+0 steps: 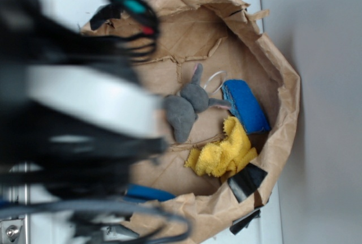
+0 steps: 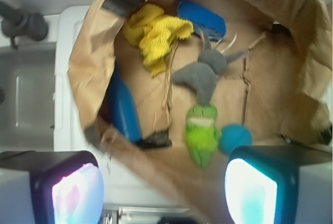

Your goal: Grab the blue bottle.

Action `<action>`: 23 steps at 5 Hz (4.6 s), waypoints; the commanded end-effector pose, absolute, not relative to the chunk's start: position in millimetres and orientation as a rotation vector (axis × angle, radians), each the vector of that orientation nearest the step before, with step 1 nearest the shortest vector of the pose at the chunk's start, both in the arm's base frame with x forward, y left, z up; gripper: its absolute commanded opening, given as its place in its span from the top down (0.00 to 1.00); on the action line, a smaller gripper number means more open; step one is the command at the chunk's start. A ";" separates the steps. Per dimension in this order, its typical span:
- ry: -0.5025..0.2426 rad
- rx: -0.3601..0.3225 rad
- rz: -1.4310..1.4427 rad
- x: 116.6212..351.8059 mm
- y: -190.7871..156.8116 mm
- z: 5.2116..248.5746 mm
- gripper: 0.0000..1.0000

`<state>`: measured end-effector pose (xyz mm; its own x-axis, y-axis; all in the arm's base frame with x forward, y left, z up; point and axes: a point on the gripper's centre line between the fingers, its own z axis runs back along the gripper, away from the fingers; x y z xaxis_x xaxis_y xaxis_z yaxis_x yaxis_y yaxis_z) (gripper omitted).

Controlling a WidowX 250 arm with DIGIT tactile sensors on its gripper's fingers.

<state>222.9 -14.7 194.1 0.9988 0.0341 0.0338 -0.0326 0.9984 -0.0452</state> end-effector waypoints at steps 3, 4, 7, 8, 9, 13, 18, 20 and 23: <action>-0.005 -0.322 -0.089 234.6 -7.0 132.7 0.00; -0.005 -0.322 -0.089 234.6 -7.0 132.7 0.00; -0.005 -0.322 -0.089 234.6 -7.0 132.7 0.00; -0.063 -0.321 -0.095 253.6 -0.7 131.1 0.00; -0.079 -0.333 -0.051 275.0 7.2 124.0 0.00; -0.038 -0.266 -0.161 248.8 -8.0 78.3 0.00; 0.069 -0.425 -0.114 233.5 -50.3 78.5 0.00; 0.088 -0.472 -0.100 234.7 -50.0 85.7 0.00; 0.106 -0.491 -0.105 236.1 -50.7 86.0 0.00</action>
